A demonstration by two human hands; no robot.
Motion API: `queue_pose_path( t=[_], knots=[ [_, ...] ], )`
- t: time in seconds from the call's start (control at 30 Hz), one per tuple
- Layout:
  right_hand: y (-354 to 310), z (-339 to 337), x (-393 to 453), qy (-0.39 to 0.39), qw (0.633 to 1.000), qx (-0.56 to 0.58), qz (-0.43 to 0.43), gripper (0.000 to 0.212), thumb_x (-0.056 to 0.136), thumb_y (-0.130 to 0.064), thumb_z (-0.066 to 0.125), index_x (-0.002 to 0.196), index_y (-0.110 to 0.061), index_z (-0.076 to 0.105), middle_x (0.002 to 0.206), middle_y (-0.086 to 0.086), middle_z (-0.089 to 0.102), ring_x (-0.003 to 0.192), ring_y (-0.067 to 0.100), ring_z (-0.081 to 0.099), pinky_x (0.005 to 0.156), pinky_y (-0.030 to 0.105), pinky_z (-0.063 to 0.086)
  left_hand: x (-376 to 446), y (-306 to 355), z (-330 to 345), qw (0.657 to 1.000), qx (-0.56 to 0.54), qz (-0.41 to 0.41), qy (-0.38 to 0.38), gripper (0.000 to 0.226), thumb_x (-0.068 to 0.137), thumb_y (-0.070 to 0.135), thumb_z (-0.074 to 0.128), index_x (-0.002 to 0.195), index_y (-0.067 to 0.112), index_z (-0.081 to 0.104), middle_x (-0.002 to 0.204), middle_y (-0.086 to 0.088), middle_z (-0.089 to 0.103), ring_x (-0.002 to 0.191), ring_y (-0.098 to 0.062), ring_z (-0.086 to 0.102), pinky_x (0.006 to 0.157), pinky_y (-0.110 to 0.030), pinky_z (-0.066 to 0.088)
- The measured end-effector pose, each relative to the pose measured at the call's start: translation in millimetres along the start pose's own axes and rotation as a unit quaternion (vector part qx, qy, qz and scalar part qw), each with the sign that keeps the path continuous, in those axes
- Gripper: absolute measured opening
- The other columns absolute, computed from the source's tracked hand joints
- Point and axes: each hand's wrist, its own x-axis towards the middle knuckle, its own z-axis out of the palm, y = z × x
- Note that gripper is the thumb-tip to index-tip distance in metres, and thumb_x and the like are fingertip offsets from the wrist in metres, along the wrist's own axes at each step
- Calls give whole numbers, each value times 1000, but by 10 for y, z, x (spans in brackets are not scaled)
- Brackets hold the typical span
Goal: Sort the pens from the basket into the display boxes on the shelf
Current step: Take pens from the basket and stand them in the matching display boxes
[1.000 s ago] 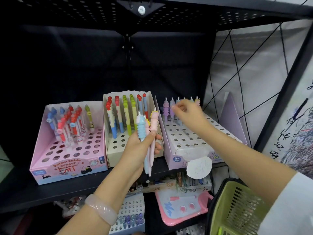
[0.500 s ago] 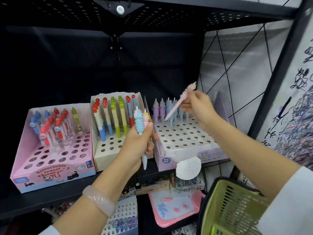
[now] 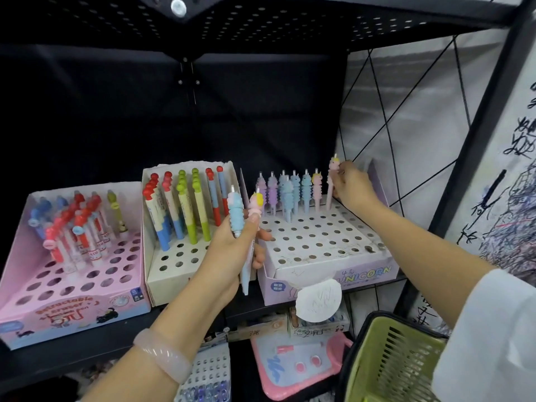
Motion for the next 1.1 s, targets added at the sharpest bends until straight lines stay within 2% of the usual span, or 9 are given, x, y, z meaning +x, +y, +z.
queue_pose_path(
  t=[0.13, 0.23, 0.33, 0.43, 0.5, 0.6, 0.7, 0.93, 1.1],
  knots=[
    [33, 76, 2, -80, 994, -73, 11, 32, 100, -23, 39, 110, 3, 52, 97, 23, 62, 90, 34, 60, 75, 35, 47, 6, -28, -7, 1000, 2, 2, -3, 11, 95, 26, 47, 98, 17, 53, 62, 3, 63, 38, -7, 37, 35, -17, 30],
    [68, 116, -61, -80, 993, -81, 21, 30, 98, -20, 42, 107, 5, 54, 102, 26, 63, 94, 37, 60, 79, 39, 48, 11, -42, -19, 1000, -7, 8, -4, 9, 96, 25, 45, 96, 17, 51, 62, 1, 63, 37, -7, 36, 35, -17, 28],
    [54, 87, -105, -32, 996, -69, 40, 29, 95, -21, 49, 111, 2, 55, 98, 21, 65, 89, 34, 61, 75, 36, 49, 7, -38, -26, 1000, -13, 12, -9, 9, 96, 24, 44, 95, 18, 49, 64, 1, 64, 38, -7, 36, 36, -17, 30],
    [-166, 32, -239, 48, 998, 42, 22, 20, 93, -20, 52, 107, -8, 58, 83, 2, 63, 71, 19, 58, 63, 24, 46, 4, -13, -9, 1000, -18, 15, -13, 10, 95, 26, 46, 95, 17, 50, 66, 0, 66, 38, -7, 39, 37, -17, 32],
    [-406, 20, -393, -48, 985, 164, -13, 17, 93, -24, 53, 97, -11, 63, 79, -4, 61, 65, 7, 57, 60, 17, 48, 2, -2, 17, 999, -26, 15, -14, 12, 94, 27, 47, 97, 16, 51, 66, -1, 67, 38, -8, 41, 37, -17, 33],
    [-734, 11, -703, -249, 920, 298, -48, 17, 92, -34, 53, 85, -29, 68, 78, -12, 67, 70, -5, 61, 64, 13, 51, -10, 7, 60, 999, -39, 15, -11, 13, 95, 27, 47, 98, 16, 55, 65, -2, 68, 39, -8, 44, 38, -17, 36],
    [-852, 22, -860, -320, 876, 357, -51, 17, 92, -29, 55, 80, -24, 66, 66, -14, 66, 67, -2, 62, 65, 11, 48, -26, 16, 95, 999, -42, 15, -9, 17, 94, 27, 48, 95, 15, 60, 63, -1, 68, 43, -10, 51, 41, -19, 43],
    [-753, -79, -619, -181, 897, 404, 16, 21, 100, -24, 40, 97, -10, 55, 87, 3, 66, 77, 11, 65, 70, 23, 55, -42, 58, 116, 997, -60, -42, -1, 22, 93, 29, 50, 103, 9, 53, 74, -7, 73, 64, -22, 70, 48, -25, 54],
    [-365, -244, -199, 6, 947, 316, 63, 16, 100, -26, 39, 100, -12, 47, 81, 4, 63, 60, 8, 62, 61, 20, 55, -14, 74, 80, 999, 40, -34, 9, 8, 95, 18, 50, 90, 12, 49, 60, -4, 64, 34, -9, 45, 34, -16, 35]
  ],
)
